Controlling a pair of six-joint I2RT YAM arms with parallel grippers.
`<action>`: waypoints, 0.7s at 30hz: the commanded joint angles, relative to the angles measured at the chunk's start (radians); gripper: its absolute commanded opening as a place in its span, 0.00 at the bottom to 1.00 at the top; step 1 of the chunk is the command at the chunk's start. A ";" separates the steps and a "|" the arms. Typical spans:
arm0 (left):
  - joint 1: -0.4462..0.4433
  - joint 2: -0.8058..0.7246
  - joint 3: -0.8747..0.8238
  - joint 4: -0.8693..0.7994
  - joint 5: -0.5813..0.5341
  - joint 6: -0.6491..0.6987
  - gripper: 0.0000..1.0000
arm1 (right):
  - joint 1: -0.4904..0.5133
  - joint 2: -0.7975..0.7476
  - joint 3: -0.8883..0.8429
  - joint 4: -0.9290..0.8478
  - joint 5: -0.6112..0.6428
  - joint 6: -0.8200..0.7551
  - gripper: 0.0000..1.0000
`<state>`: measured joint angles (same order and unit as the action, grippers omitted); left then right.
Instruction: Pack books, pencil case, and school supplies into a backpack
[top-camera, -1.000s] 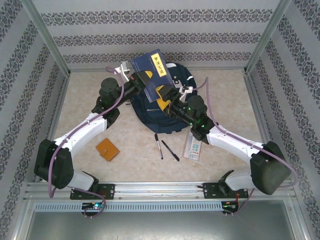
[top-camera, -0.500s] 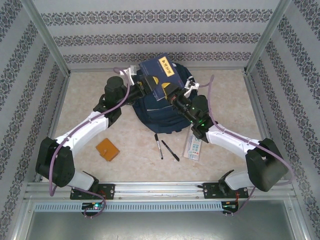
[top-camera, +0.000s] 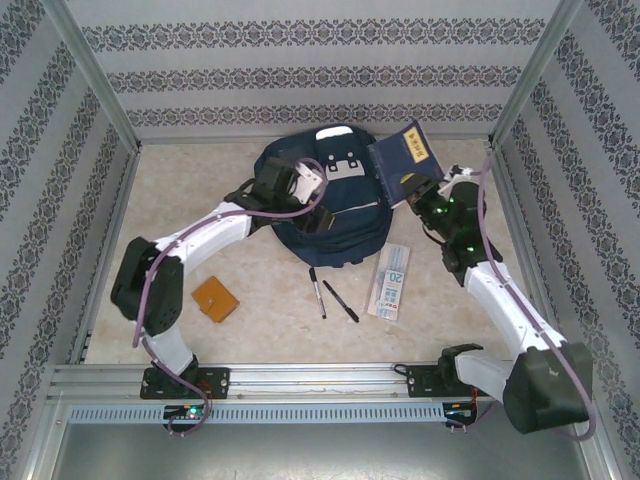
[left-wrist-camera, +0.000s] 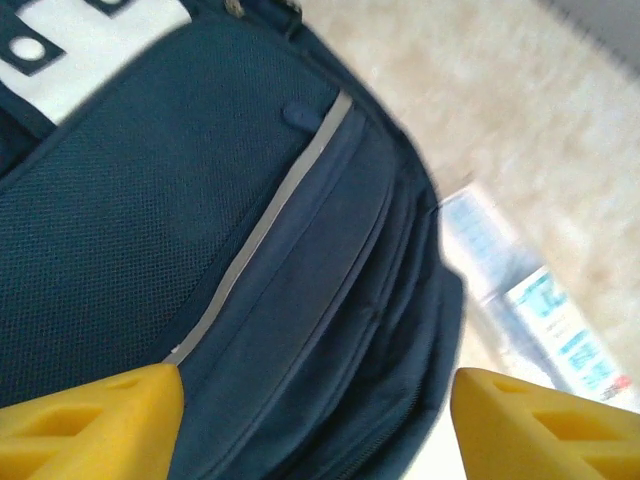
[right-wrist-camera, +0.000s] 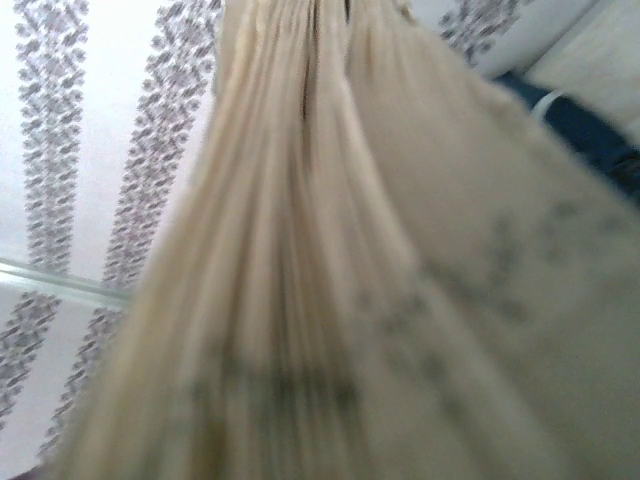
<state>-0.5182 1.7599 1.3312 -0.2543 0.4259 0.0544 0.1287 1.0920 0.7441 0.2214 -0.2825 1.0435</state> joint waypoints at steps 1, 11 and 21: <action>-0.042 0.067 0.072 -0.100 -0.170 0.206 0.75 | -0.040 -0.063 -0.014 -0.105 -0.060 -0.129 0.00; -0.108 0.279 0.267 -0.255 -0.215 0.360 0.89 | -0.075 -0.137 -0.085 -0.137 -0.115 -0.142 0.00; -0.113 0.375 0.371 -0.273 -0.461 0.274 0.50 | -0.080 -0.150 -0.121 -0.119 -0.143 -0.113 0.00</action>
<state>-0.6327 2.0983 1.6318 -0.4786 0.1131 0.3573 0.0544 0.9627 0.6304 0.0483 -0.3912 0.9287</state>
